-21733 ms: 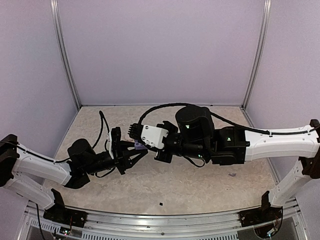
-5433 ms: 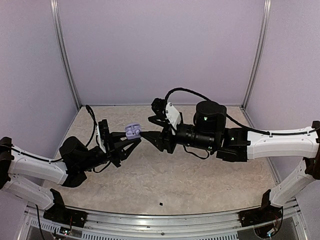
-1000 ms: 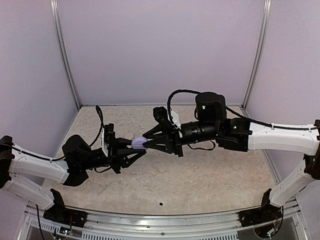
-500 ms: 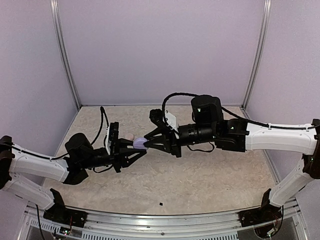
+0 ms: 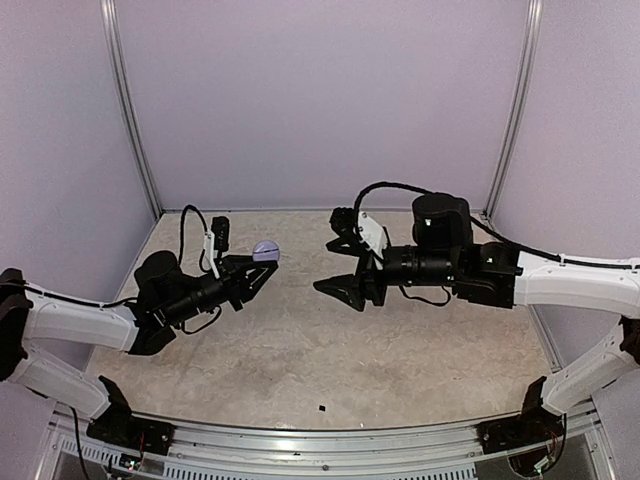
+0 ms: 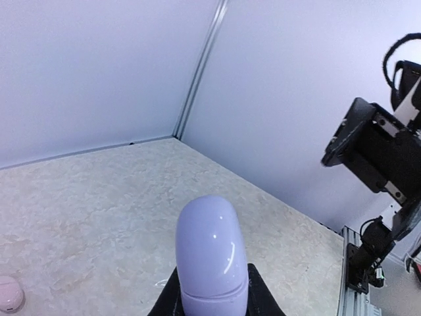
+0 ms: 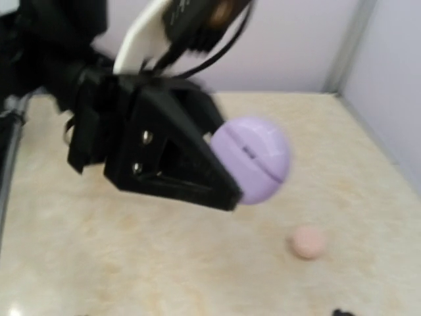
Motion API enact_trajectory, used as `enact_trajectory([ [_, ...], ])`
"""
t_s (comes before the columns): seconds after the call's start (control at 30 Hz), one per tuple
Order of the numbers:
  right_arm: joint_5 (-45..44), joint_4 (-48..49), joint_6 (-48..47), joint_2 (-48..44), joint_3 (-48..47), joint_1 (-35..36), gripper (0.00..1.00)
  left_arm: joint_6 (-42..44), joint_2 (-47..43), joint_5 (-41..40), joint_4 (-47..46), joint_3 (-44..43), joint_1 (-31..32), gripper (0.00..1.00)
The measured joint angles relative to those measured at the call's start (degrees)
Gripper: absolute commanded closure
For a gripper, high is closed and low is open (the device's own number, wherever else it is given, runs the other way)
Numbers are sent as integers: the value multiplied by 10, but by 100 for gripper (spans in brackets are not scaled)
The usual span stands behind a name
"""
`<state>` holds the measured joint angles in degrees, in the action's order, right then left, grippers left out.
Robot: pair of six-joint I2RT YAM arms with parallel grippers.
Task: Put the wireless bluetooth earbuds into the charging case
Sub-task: Close the charging case with the earbuds, then place the charging case with the earbuds at the center of the board.
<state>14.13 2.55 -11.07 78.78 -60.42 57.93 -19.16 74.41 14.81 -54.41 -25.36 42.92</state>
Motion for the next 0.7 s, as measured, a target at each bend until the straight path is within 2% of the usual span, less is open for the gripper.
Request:
enact_trajectory([
  [0.2,-22,33,18,-50,27,-27,16,-66,60,-50,92,-70,-50,100],
  [0.33,-26,43,27,-55,40,-31,16,-101,148,-57,157,-150,-73,100],
  [0.7,-26,48,46,-56,53,-34,14,-170,359,-62,297,-293,-85,94],
])
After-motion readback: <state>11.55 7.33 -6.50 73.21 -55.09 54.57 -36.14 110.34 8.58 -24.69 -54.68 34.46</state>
